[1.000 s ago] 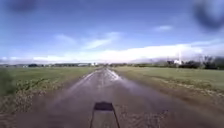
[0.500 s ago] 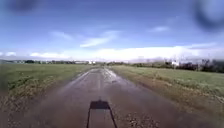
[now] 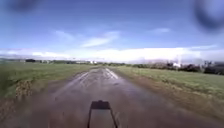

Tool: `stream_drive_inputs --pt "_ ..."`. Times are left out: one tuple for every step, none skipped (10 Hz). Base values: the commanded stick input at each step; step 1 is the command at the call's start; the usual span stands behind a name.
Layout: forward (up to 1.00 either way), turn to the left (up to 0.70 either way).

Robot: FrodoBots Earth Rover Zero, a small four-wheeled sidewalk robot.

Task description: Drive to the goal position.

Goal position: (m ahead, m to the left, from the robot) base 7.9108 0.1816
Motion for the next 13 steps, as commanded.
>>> stream_drive_inputs --pt "0.70 0.00" --pt "0.70 0.06" --pt "0.70 0.13" --pt "0.70 0.30" --pt "0.70 0.24" --pt "0.70 0.16" --pt "0.70 0.06" --pt "0.70 0.00" --pt "0.70 0.00" --pt "0.70 0.00" --pt "0.70 0.00" --pt "0.70 0.00" --pt "0.70 0.00"
